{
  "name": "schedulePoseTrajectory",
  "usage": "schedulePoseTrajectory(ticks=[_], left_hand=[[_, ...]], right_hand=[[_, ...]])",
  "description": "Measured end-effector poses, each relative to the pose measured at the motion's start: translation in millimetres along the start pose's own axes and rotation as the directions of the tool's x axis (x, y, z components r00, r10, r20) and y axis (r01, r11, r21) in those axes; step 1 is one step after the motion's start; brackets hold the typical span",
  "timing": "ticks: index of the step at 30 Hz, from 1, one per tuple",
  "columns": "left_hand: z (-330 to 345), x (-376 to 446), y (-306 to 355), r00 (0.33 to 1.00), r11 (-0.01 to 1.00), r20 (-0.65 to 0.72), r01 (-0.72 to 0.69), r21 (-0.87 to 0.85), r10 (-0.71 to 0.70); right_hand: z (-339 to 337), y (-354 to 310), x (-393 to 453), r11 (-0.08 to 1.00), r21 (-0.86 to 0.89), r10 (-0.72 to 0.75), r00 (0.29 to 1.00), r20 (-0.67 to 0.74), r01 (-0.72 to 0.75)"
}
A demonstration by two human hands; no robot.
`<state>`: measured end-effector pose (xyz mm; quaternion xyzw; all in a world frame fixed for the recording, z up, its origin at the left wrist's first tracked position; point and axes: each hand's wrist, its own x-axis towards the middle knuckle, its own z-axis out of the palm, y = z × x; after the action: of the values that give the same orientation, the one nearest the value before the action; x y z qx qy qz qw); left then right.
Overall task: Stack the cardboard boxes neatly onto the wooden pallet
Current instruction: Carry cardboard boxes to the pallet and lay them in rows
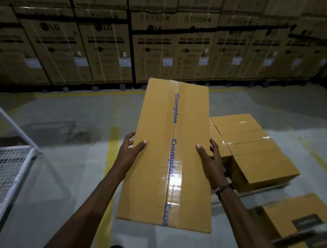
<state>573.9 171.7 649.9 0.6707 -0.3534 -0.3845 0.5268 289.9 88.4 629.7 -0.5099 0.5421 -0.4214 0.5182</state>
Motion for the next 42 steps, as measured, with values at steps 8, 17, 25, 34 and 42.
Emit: schedulePoseTrajectory(ticks=[8, 17, 25, 34, 42], left_hand=[[7.6, 152.2, 0.2, 0.986, 1.0, 0.165, -0.017, 0.015, 0.014], [55.0, 283.4, 18.5, 0.867, 0.989, 0.498, -0.084, 0.121, 0.013], [154.6, 312.8, 13.0, 0.654, 0.969, 0.755, -0.156, 0.192, -0.045], [281.6, 333.4, -17.0, 0.441, 0.933, 0.872, -0.177, 0.315, -0.211], [370.7, 361.8, -54.7, 0.318, 0.883, 0.879, -0.196, 0.426, -0.354]], right_hand=[[43.6, -0.4, 92.4, 0.997, 0.068, 0.04, 0.99, -0.137, -0.03], [69.6, 14.3, 132.9, 0.985, 0.172, 0.097, 0.872, -0.48, -0.015], [31.4, 43.5, 115.3, 0.972, 0.208, 0.223, 0.69, -0.689, -0.107], [-31.6, 106.3, 130.8, 0.938, 0.277, 0.347, 0.545, -0.763, -0.209], [-70.2, 169.1, 170.6, 0.907, 0.342, 0.421, 0.472, -0.775, -0.247]])
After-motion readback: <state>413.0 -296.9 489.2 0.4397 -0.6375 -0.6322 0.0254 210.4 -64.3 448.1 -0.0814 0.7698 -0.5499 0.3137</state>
